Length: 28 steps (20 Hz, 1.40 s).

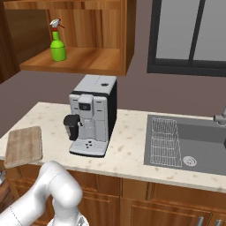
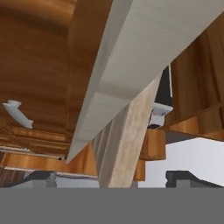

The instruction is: Move the cutting board and knife to the sink. Then move spray from the cabinet to the counter.

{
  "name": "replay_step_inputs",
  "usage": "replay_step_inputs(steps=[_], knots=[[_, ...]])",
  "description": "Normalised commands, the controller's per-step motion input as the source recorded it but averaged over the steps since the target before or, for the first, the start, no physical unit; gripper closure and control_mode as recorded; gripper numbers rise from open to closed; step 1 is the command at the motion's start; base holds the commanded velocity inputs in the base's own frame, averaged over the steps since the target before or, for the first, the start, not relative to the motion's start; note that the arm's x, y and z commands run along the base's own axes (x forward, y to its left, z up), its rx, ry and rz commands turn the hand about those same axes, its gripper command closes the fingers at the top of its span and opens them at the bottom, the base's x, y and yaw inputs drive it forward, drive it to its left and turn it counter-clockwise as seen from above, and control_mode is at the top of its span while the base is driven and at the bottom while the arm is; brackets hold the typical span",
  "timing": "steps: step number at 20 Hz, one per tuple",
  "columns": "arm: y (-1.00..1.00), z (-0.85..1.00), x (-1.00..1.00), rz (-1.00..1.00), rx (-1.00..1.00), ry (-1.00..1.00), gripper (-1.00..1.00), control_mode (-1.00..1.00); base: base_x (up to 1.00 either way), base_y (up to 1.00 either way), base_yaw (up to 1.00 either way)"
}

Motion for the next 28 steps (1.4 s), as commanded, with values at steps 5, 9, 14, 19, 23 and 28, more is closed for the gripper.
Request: replay_step_inputs(steps=[5, 9, 14, 19, 23, 28], knots=[[-0.11, 0.0, 0.0, 0.04, 0.03, -0.08, -1.0, -1.0, 0.0, 0.0, 0.0], [-0.19, 0.0, 0.0, 0.02, 0.02, -0.07, -1.0, -1.0, 0.0, 0.0, 0.0], [-0.17, 0.0, 0.02, 0.0, 0.0, -0.01, -1.0, -1.0, 0.0, 0.0, 0.0], [-0.2, 0.0, 0.18, 0.02, 0.0, 0.0, -1.0, -1.0, 0.0, 0.0, 0.0], [-0.11, 0.0, 0.25, 0.06, 0.0, 0.0, -1.0, -1.0, 0.0, 0.0, 0.0], [-0.06, 0.0, 0.19, 0.08, 0.0, 0.0, -1.0, -1.0, 0.0, 0.0, 0.0]])
